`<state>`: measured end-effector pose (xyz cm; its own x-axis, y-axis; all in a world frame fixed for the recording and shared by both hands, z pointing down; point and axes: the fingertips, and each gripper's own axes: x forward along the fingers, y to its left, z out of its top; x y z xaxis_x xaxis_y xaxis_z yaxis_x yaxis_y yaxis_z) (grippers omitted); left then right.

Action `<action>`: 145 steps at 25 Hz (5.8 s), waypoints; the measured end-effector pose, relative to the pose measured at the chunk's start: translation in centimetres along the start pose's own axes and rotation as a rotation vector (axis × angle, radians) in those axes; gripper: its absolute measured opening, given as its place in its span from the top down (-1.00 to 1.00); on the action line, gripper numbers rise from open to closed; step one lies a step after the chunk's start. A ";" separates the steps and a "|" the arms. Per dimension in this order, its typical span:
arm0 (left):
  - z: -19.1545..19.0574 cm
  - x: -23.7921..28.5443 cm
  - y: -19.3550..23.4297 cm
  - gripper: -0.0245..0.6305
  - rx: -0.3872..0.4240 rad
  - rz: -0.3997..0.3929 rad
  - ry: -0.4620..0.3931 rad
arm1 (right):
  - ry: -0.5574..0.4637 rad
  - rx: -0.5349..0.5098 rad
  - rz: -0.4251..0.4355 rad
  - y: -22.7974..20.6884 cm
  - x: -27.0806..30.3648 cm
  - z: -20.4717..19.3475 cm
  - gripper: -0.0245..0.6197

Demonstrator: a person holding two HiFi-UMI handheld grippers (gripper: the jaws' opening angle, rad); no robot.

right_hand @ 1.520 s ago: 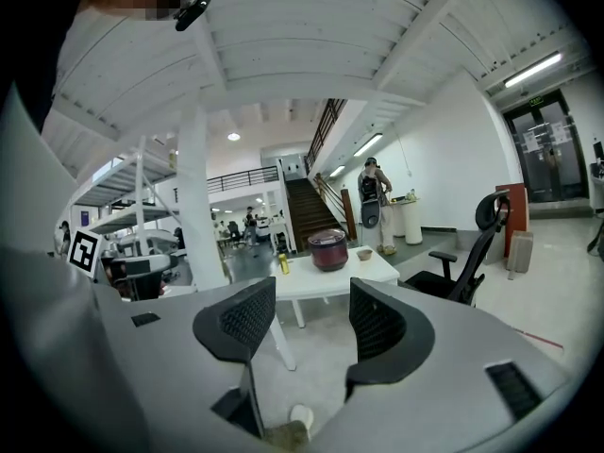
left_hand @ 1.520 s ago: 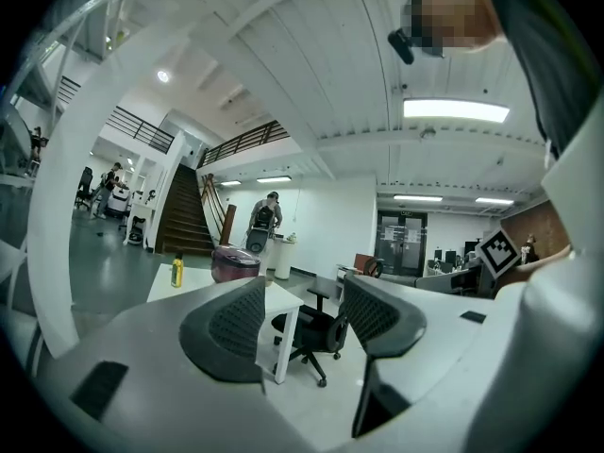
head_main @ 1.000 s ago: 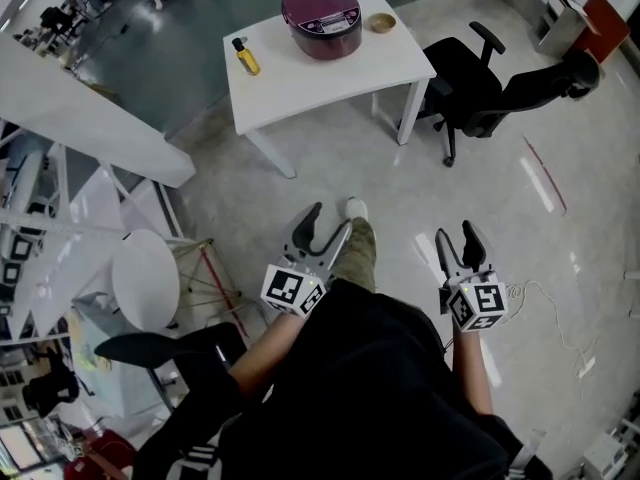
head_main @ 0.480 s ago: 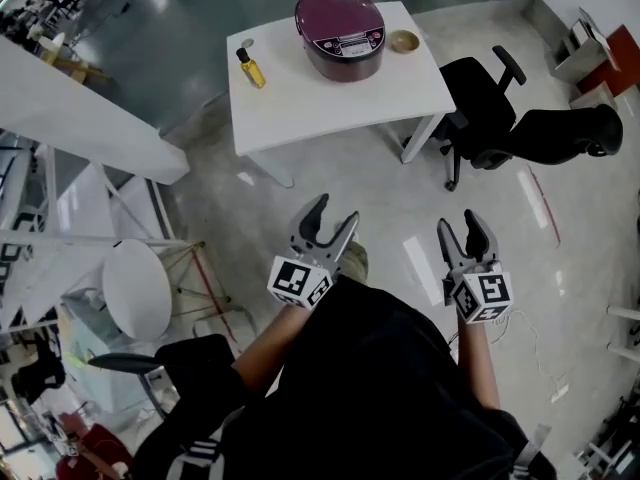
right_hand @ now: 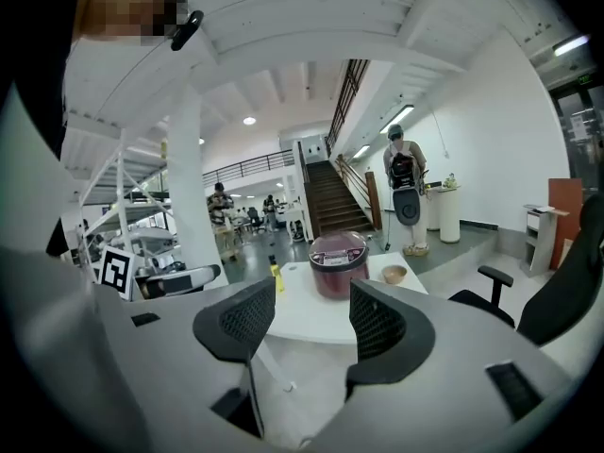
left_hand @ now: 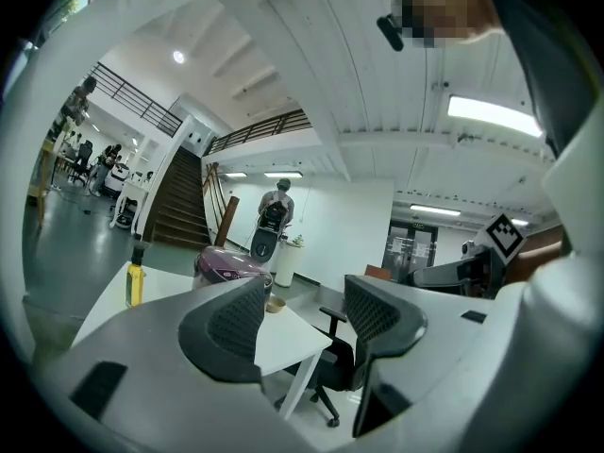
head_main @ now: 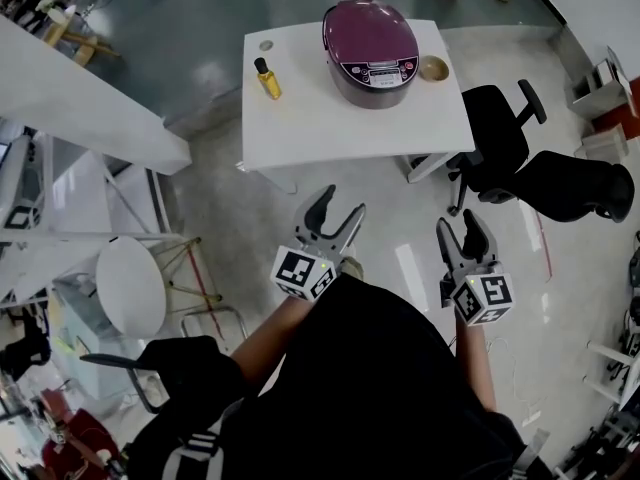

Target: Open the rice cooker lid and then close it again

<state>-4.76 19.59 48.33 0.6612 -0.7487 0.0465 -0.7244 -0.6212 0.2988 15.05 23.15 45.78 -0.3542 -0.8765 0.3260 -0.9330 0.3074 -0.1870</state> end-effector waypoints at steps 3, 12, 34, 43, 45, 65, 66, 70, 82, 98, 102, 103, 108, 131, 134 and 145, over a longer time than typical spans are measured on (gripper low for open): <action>0.6 1.1 1.4 0.18 -0.001 0.008 -0.001 | -0.002 -0.002 -0.002 -0.8 1.8 0.8 0.26; 1.6 3.7 5.1 0.18 0.006 0.017 0.004 | -0.005 0.026 -0.003 -2.3 6.7 2.2 0.26; 3.3 5.1 13.2 0.18 -0.004 0.253 -0.035 | 0.118 -0.057 0.278 -0.2 19.9 3.1 0.26; 4.3 11.9 13.6 0.18 -0.001 0.295 -0.022 | 0.067 -0.076 0.362 -4.0 26.3 7.6 0.26; 4.7 13.6 13.6 0.18 0.004 0.298 -0.029 | 0.074 -0.068 0.370 -5.0 27.3 7.9 0.26; 6.1 22.6 15.1 0.18 0.029 0.456 -0.054 | 0.135 -0.076 0.574 -9.6 35.1 9.0 0.31; 6.0 22.7 15.0 0.18 0.027 0.464 -0.058 | 0.136 -0.081 0.596 -9.4 35.3 9.0 0.42; 5.8 22.6 15.2 0.18 0.024 0.497 -0.071 | 0.164 -0.132 0.637 -8.7 36.5 8.2 0.89; 6.0 21.6 18.5 0.18 0.013 0.426 -0.040 | 0.347 -0.244 0.508 -7.3 40.8 3.8 0.92; 6.8 21.0 22.2 0.18 -0.011 0.320 -0.057 | 0.452 -0.341 0.353 -7.3 42.8 0.8 0.92; 6.7 20.6 22.8 0.18 -0.028 0.297 -0.053 | 0.457 -0.364 0.322 -7.2 42.7 0.7 0.92; 6.6 20.6 23.0 0.18 -0.028 0.289 -0.051 | 0.460 -0.370 0.315 -7.2 42.7 0.6 0.92; 6.7 20.8 23.5 0.18 -0.035 0.247 -0.049 | 0.444 -0.475 0.246 -6.8 42.7 0.5 0.92; 6.7 18.0 25.7 0.18 -0.049 0.175 -0.032 | 0.558 -0.224 0.174 -8.0 43.0 0.1 0.92; 7.1 17.2 26.5 0.18 -0.048 0.195 -0.045 | 0.567 -0.212 0.175 -8.0 43.0 0.2 0.92; 6.7 16.6 26.2 0.18 -0.061 0.142 -0.052 | 0.541 -0.195 0.112 -8.2 43.1 0.5 0.92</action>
<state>-14.12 -10.67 50.53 0.5409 -0.8400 0.0431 -0.7957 -0.4944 0.3500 7.49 -17.32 60.87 -0.3859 -0.5364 0.7506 -0.8641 0.4952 -0.0903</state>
